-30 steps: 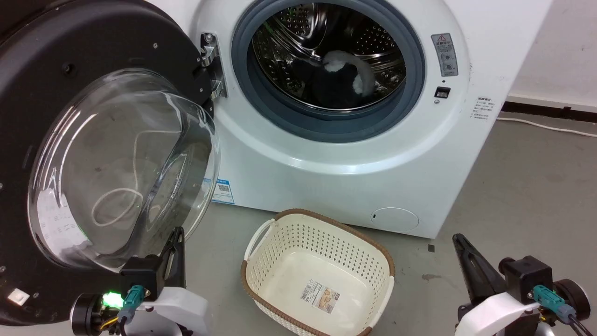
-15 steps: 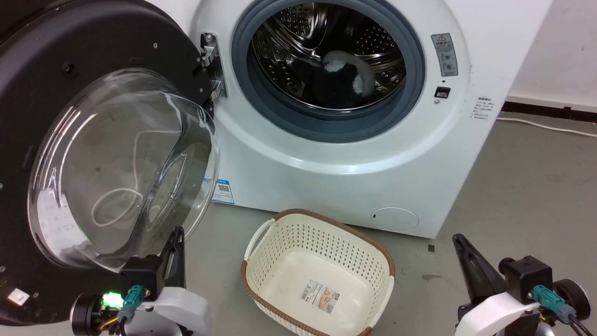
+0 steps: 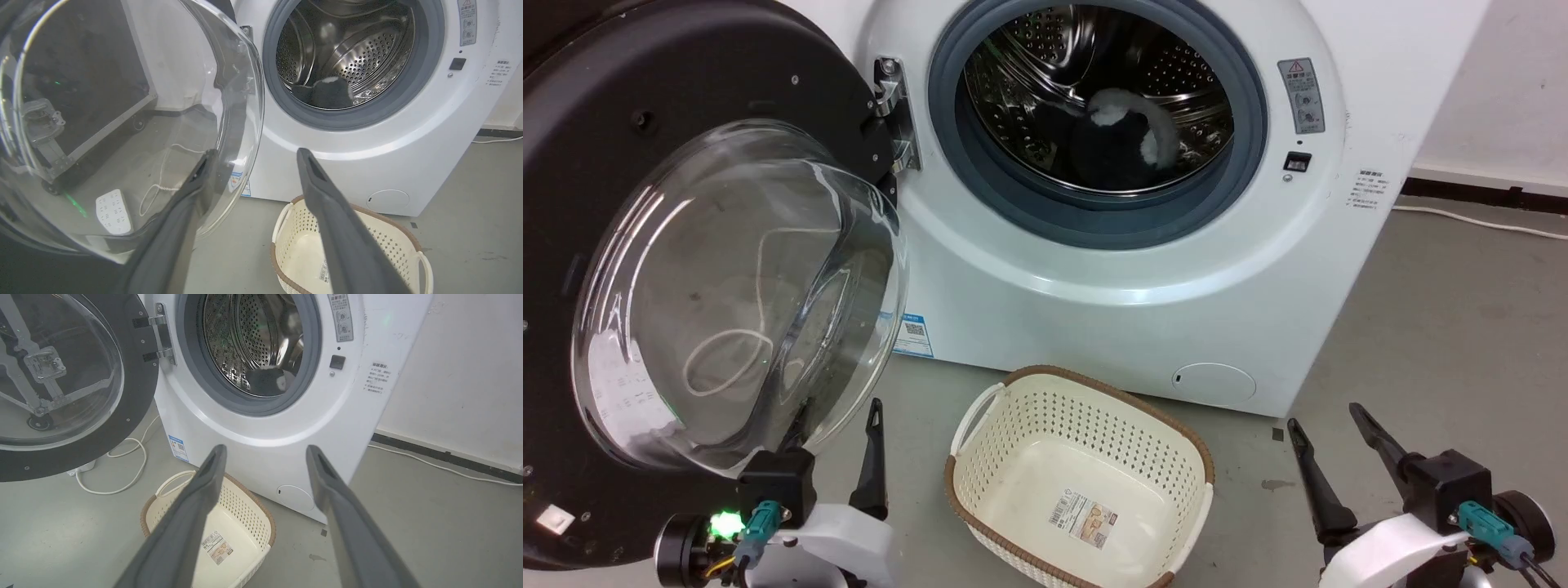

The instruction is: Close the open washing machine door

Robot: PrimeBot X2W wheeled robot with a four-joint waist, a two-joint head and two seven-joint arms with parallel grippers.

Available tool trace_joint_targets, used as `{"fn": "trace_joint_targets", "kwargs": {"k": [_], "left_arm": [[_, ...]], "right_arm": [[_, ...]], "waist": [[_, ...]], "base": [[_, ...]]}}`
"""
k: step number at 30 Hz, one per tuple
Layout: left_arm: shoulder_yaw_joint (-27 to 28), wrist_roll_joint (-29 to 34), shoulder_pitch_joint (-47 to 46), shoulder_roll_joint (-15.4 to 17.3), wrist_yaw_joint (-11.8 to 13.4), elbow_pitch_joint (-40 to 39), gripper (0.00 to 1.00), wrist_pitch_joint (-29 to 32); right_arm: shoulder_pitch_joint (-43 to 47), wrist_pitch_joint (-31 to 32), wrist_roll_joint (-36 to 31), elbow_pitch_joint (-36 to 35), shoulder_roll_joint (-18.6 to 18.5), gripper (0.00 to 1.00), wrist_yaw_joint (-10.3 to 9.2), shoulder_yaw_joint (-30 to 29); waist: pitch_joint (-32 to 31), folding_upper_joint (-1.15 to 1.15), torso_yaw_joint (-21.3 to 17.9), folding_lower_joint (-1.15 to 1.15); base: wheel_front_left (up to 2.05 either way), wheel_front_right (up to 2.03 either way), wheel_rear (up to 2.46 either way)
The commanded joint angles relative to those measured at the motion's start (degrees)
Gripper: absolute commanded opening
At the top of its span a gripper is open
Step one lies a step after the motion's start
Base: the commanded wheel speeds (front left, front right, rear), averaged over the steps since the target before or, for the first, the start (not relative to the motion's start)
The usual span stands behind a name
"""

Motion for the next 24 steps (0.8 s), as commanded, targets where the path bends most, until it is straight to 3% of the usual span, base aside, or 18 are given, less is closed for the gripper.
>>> {"fn": "trace_joint_targets", "kwargs": {"k": [1,24], "left_arm": [[-0.25,-0.67,0.03,0.0,0.19,0.24,1.0,-0.42],[-3.14,-4.83,0.0,0.0,0.87,1.77,1.0,-3.42]], "right_arm": [[0.41,-0.53,0.61,0.21,0.0,1.0,0.0,0.06],[2.02,-3.52,4.48,1.53,0.0,1.0,0.01,0.4]], "waist": [[0.0,0.0,0.01,0.0],[-0.01,0.0,0.2,0.0]], "base": [[0.0,0.0,0.0],[0.0,0.0,0.0]]}}
